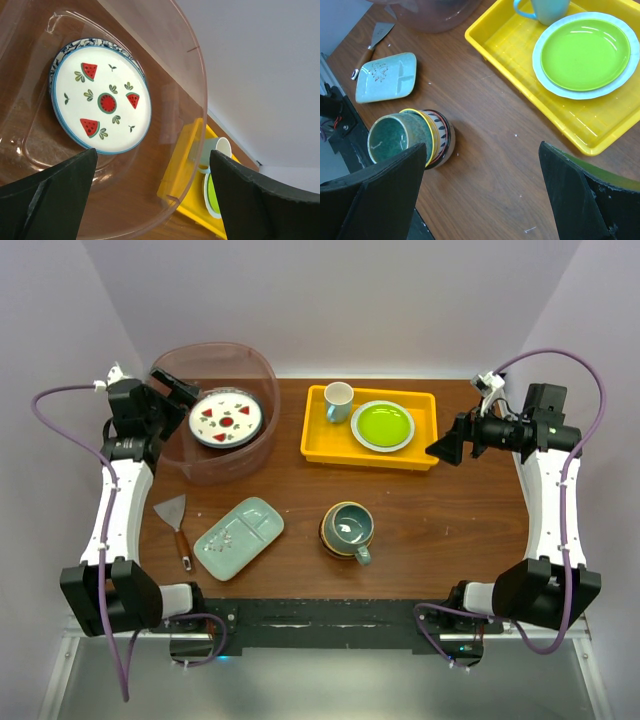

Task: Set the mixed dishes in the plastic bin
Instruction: Pick up the plate at the center of the board.

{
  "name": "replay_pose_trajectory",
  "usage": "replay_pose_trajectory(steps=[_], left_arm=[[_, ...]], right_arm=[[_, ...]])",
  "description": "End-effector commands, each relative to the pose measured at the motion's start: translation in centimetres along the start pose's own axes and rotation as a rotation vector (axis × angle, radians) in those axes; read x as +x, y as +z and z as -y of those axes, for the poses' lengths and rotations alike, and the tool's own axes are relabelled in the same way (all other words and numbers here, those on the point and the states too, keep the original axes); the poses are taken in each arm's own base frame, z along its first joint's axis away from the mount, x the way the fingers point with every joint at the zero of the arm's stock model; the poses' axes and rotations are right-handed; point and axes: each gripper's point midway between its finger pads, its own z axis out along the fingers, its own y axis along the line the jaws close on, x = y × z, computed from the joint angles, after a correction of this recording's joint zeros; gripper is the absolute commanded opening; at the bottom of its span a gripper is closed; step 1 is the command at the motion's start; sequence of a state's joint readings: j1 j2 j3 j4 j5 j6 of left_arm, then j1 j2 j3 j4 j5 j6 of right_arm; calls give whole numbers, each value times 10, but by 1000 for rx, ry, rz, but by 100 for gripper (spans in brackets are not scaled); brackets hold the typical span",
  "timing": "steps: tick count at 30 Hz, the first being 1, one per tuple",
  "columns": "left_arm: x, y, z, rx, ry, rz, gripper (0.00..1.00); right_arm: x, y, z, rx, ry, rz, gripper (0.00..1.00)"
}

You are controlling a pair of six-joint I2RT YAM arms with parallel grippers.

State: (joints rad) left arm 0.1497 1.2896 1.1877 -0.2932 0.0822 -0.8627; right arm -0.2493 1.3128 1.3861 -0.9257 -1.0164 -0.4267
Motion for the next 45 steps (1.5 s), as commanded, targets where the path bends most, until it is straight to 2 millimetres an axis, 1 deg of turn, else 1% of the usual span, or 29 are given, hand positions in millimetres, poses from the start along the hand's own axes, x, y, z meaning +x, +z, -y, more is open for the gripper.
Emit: replay_pose_trajectory(steps=[1, 6, 16, 25, 36, 45], left_arm=[[-11, -20, 22, 117, 66, 42, 100], [-10, -34, 33, 186, 125, 50, 100], [-9, -47, 36, 215, 180, 58, 100], [-8, -64, 63, 341, 236, 37, 100], [-7, -75, 76, 406, 264, 22, 100], [0, -84, 88, 483, 275, -10, 100]], right_arm=[[-10, -5, -11, -16, -47, 41, 98], [-10, -6, -12, -18, -52, 40, 98], [-10, -6, -14, -25, -57, 41, 98], [-9, -7, -16, -36, -67, 39, 98], [-9, -8, -18, -45, -77, 41, 98], [-10, -8, -21, -57, -80, 43, 98]])
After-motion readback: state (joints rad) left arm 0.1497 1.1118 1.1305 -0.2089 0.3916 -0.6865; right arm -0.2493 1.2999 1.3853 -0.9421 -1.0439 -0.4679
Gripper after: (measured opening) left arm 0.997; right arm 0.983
